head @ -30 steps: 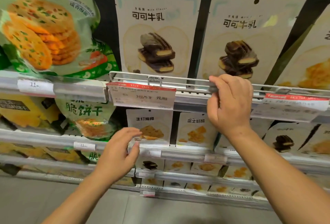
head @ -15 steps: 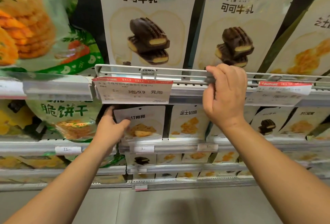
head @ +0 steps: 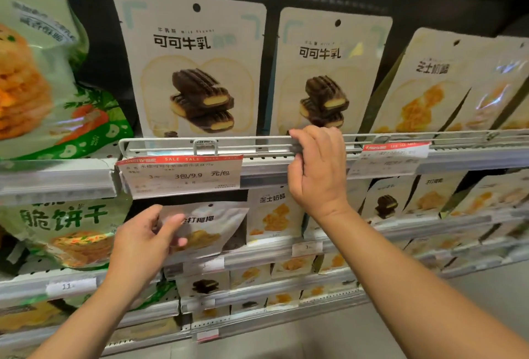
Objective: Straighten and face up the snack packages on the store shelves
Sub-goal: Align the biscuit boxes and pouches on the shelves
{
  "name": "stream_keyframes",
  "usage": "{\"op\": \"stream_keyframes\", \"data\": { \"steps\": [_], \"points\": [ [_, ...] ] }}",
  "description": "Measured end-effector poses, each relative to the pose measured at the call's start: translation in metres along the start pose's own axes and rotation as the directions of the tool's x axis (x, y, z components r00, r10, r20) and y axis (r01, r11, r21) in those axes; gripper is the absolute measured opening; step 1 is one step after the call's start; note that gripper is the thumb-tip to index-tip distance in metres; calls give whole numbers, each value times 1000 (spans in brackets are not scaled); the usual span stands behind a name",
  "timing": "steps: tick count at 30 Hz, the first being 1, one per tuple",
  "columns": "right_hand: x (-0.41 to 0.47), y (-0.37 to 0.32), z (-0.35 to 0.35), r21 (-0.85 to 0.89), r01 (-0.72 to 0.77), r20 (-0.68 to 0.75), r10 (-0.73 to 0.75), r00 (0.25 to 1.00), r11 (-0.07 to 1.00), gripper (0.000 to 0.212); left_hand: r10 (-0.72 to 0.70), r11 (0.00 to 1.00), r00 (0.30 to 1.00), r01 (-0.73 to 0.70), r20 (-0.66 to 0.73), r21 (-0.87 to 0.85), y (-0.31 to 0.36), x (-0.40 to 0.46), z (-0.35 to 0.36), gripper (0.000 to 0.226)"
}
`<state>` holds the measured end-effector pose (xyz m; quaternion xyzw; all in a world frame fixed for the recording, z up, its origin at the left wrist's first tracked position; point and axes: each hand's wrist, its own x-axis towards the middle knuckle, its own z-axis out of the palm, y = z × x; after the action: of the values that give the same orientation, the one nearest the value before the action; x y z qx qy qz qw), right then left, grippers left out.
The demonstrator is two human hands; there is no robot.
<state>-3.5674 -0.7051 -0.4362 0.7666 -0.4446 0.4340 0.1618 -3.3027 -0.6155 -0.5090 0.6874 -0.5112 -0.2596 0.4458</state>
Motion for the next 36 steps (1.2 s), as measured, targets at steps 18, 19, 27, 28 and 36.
{"op": "stream_keyframes", "data": {
  "steps": [18,19,27,28,36],
  "points": [
    [-140,22,-135,-141,-534,435,537,723,834,57,214,961,856,-98,471,-259,120,-75,142,24],
    [-145,31,-148,-165,-544,419,558,716,823,56,215,958,843,-84,494,-273,130,-82,153,24],
    [-203,108,-255,-253,-623,318,671,670,741,20,266,959,674,-109,690,-264,197,-147,250,16],
    [-212,120,-268,-265,-641,322,693,645,720,20,284,957,643,-143,711,-253,205,-155,262,17],
    [-276,212,-376,-376,-705,281,799,532,602,27,308,942,558,-293,770,-165,225,-203,363,13]
  ]
}}
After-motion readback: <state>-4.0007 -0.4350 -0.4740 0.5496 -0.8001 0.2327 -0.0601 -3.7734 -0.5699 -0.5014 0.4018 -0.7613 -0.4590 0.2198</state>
